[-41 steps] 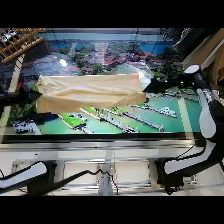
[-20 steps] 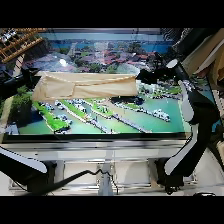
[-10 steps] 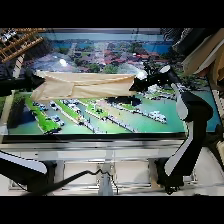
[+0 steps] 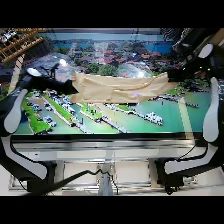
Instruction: Fold the clothes and pants, and hang the long-sleeved shirts on hangers.
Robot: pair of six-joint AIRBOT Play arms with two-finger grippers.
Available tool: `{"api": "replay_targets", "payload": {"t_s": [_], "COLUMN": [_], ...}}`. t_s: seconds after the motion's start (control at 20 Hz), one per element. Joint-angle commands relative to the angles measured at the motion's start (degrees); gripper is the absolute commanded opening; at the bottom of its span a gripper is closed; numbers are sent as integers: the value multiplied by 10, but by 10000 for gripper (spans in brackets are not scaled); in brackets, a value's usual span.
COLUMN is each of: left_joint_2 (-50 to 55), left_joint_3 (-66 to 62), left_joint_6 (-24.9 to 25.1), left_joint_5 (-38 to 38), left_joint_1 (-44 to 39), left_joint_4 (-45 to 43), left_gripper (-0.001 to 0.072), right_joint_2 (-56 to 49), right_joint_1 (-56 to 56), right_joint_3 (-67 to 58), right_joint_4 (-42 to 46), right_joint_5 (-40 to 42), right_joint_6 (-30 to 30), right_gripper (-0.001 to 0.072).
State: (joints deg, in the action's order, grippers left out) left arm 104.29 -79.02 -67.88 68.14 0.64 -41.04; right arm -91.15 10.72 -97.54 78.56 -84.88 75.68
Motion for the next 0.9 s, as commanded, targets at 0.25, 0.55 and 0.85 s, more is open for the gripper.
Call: {"api": "replay_targets", "payload": {"t_s": [0.25, 0.55, 0.85], "left_joint_2": [21, -136, -187], "left_joint_3": [1, 1, 1], "left_joint_6": [-26, -38, -37], "left_joint_5": [-18, 172, 163], "left_joint_1": [-86, 25, 71], "left_joint_4": [-11, -104, -104], "left_gripper": [8, 8, 9], "right_joint_2": [20, -174, -229], "right_joint_1": [-290, -489, -472], "right_joint_3": [-23, -76, -200], "right_joint_4": [-16, -51, -88], "right_joint_5": [145, 327, 226], "right_joint_6": [154, 209, 139], "right_gripper": [16, 21, 417]}}
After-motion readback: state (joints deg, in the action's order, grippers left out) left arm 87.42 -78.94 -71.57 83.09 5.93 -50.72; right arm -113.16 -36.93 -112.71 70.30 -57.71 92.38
